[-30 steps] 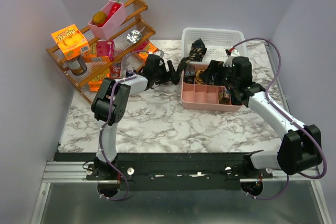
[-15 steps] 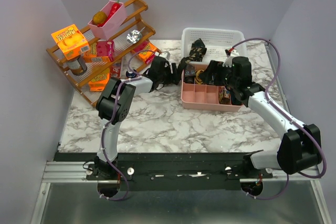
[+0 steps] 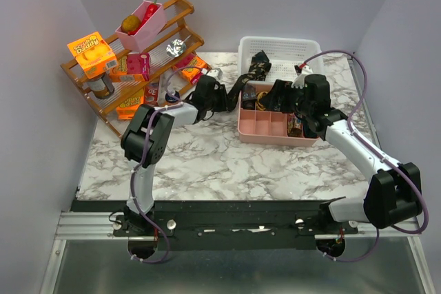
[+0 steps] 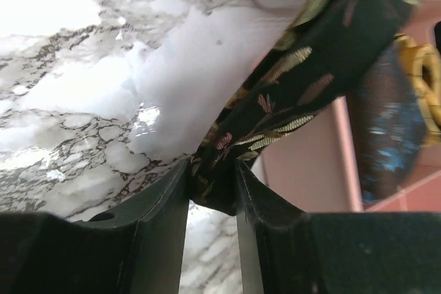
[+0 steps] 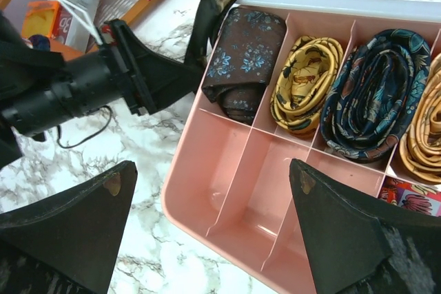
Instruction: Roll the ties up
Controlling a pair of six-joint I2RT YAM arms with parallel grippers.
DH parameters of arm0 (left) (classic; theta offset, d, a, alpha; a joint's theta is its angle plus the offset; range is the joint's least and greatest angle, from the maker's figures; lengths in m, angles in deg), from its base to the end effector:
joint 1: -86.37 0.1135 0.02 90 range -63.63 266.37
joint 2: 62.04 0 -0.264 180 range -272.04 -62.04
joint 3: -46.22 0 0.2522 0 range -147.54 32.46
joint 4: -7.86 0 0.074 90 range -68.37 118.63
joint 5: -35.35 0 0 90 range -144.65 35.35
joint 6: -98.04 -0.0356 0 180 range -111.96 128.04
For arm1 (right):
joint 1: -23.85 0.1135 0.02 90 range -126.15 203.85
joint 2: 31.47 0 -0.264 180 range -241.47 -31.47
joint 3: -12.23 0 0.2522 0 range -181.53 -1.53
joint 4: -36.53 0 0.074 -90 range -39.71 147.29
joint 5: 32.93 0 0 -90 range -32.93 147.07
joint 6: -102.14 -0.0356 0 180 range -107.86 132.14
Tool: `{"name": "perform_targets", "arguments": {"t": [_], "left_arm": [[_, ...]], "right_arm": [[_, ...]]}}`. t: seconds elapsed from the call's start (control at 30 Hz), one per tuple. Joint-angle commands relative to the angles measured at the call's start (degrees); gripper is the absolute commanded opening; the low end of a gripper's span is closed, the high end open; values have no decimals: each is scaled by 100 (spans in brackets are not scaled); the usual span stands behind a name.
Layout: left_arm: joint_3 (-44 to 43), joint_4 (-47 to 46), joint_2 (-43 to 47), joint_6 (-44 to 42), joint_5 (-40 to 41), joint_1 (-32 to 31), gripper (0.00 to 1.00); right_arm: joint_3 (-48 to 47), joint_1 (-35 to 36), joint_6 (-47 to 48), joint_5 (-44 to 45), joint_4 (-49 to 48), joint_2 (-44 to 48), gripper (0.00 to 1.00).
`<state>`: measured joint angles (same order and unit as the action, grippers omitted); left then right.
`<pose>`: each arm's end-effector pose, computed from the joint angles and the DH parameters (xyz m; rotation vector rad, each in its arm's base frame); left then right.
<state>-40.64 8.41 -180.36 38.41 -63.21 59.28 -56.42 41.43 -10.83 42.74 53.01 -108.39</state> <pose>0.4009 -0.2110 0.1564 0.0284 2.2160 -0.7352 0.2913 0.1015 0.2890 -0.0685 2.0575 0.6972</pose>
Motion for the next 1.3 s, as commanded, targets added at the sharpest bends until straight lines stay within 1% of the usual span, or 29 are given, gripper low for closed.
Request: {"name": "perform_targets", "arguments": {"t": [0.0, 0.1, 0.27, 0.37, 0.53, 0.67, 0.77, 0.93, 0.97, 1.03, 1.07, 1.13, 1.17, 1.27], "left_arm": [[129, 73, 862, -49, 126, -15, 40], [243, 170, 1267, -22, 179, -15, 40], [165, 363, 1654, 100, -330, -42, 41], [86, 530, 1830, 74, -436, -121, 41], [-46, 697, 1971, 118, -796, -305, 41], [137, 592, 1980, 381, -989, -455, 42], [418, 460, 1945, 610, -981, -516, 42], [727, 512, 1988, 725, -613, -525, 44], [718, 574, 1997, 716, -569, -525, 45], [683, 723, 2041, 698, -341, -517, 50], [683, 767, 2111, 707, -261, -516, 59], [639, 960, 2164, 786, -25, -508, 68], [639, 1004, 2208, 908, 12, -482, 73], [648, 1031, 2235, 1163, -93, -429, 77]], "right_arm": [[-30, 35, -33, -202, -8, -15, 100], [-39, 35, -33, -228, -8, -7, 100], [-74, 35, -42, -307, 0, -42, 100], [-92, 35, -42, -334, -8, -42, 100], [-109, 35, -51, -404, -8, -77, 100], [-136, 35, -68, -439, 0, -112, 100], [-153, 35, -94, -492, 0, -165, 100], [-188, 26, -95, -553, -8, -253, 100], [-214, 34, -86, -562, 0, -296, 100], [-223, 26, -86, -597, 0, -332, 100], [-224, 34, -86, -606, 0, -358, 100], [-232, 35, -77, -606, -8, -376, 100], [-241, 35, -77, -606, -8, -385, 100], [-267, 35, -77, -633, -8, -464, 100]]}}
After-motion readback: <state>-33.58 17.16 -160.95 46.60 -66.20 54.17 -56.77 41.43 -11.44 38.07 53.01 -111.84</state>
